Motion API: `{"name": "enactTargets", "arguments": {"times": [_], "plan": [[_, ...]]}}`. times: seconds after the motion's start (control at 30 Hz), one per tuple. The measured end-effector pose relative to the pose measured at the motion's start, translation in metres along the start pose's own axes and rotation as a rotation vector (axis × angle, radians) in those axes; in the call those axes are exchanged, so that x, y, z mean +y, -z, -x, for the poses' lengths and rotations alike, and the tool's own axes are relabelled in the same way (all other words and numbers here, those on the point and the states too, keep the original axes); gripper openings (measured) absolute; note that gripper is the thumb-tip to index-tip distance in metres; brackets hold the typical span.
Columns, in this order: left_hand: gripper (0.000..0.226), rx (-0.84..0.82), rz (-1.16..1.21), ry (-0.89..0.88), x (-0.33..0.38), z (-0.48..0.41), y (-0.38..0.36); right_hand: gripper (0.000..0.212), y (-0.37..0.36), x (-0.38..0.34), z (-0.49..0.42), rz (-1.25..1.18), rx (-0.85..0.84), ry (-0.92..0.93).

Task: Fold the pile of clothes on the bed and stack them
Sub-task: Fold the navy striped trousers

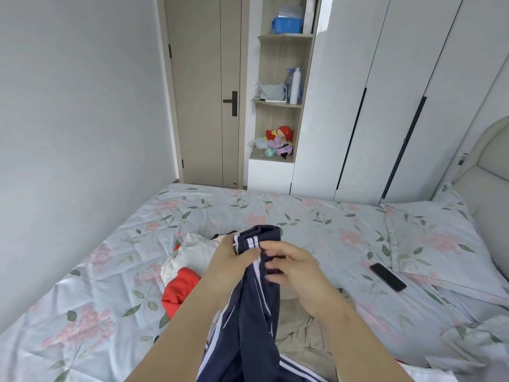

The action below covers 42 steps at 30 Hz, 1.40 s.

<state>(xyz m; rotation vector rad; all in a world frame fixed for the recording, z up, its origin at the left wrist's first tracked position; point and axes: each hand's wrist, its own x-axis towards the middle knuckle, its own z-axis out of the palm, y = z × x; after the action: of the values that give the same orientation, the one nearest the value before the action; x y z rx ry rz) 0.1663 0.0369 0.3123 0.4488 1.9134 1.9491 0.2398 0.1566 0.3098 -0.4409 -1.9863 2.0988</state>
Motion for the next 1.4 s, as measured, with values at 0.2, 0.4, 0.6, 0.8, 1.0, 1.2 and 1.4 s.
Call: {"name": "enactTargets", "arguments": {"times": [0.2, 0.4, 0.6, 0.8, 1.0, 1.2, 1.4], "plan": [[0.016, -0.119, 0.206, 0.085, 0.003, -0.01, 0.018, 0.066, 0.025, -0.003, -0.01, -0.232, 0.104, -0.069], [0.018, -0.135, 0.281, 0.001, 0.024, -0.02, 0.028, 0.048, 0.026, -0.01, -0.013, -0.181, -0.085, -0.034], [0.049, -0.222, -0.444, -0.095, 0.045, -0.034, 0.047, 0.022, 0.03, -0.043, -0.028, -0.053, 0.072, 0.142], [0.021, -0.064, -0.926, -0.234, 0.097, -0.061, 0.055, 0.004, 0.038, -0.088, -0.044, 0.666, 0.172, 0.218], [0.05, -0.149, -0.281, 0.154, 0.117, -0.056, 0.045, 0.018, 0.028, -0.108, -0.041, 0.461, 0.179, 0.062], [0.023, -0.17, -0.052, -0.078, 0.153, -0.06, 0.05, 0.011, 0.024, -0.154, -0.041, 0.031, 0.114, 0.203], [0.039, 0.057, -0.077, -0.253, 0.212, -0.064, 0.044, 0.024, 0.019, -0.218, -0.042, 0.05, 0.265, 0.387]]}}
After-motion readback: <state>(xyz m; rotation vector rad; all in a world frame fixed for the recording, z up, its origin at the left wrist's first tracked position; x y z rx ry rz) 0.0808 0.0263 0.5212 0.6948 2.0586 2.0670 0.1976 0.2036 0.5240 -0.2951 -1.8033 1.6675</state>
